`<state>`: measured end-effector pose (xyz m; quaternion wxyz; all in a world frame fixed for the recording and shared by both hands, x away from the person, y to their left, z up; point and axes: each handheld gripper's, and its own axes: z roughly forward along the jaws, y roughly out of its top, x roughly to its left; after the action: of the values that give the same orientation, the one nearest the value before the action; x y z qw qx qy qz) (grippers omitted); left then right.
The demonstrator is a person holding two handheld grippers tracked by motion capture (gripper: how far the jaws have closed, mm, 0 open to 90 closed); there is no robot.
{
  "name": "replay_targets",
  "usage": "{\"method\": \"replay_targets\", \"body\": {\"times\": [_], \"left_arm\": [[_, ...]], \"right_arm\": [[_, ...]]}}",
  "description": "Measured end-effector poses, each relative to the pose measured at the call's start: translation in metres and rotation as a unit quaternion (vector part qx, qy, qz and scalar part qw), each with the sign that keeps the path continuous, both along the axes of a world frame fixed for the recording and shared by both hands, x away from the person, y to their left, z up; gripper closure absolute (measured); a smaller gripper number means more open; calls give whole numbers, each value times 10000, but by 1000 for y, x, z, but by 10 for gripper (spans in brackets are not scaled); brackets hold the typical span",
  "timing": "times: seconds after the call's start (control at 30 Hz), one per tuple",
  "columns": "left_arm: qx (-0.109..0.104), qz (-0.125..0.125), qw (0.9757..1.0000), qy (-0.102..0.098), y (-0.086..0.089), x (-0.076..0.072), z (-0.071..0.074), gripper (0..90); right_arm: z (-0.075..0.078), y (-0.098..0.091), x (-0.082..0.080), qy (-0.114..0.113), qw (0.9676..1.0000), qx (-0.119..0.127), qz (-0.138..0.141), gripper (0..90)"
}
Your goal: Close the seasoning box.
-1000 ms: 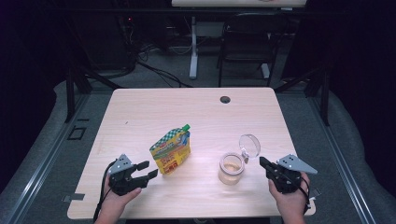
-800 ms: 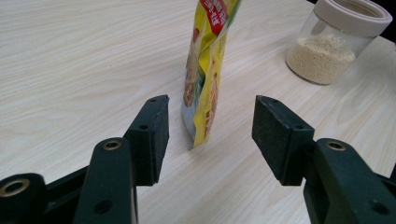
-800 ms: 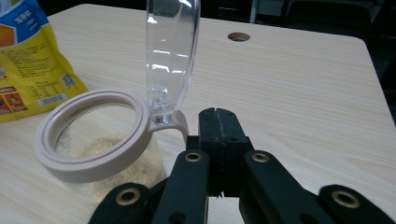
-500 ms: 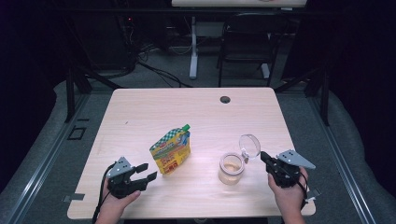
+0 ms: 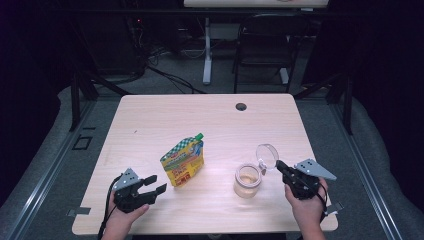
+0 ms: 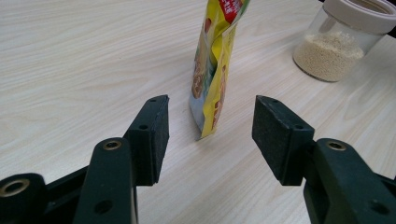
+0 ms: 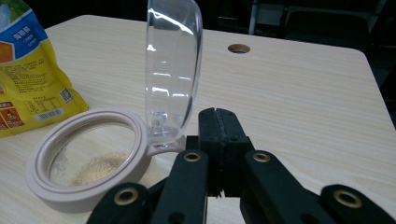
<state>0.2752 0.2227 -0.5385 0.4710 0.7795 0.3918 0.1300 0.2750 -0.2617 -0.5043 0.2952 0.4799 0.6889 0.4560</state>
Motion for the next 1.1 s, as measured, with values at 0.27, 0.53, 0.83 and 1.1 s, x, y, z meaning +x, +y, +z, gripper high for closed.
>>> {"method": "replay_targets", "body": {"times": [0.27,0.53,0.83,1.1], "left_arm": [[22,34,10000,4,3,-1,1,464],[-31,63,10000,-39,5,0,2,466],[-44,164,9998,-89,13,-1,5,466],[-91,351,9993,-101,23,1,6,467]], "right_arm": [[2,4,-1,-14,10000,-29,57,899],[3,6,-2,-31,10000,3,84,899],[4,15,-8,-92,9996,-51,247,887],[4,20,-10,-120,9992,-107,357,880]]}}
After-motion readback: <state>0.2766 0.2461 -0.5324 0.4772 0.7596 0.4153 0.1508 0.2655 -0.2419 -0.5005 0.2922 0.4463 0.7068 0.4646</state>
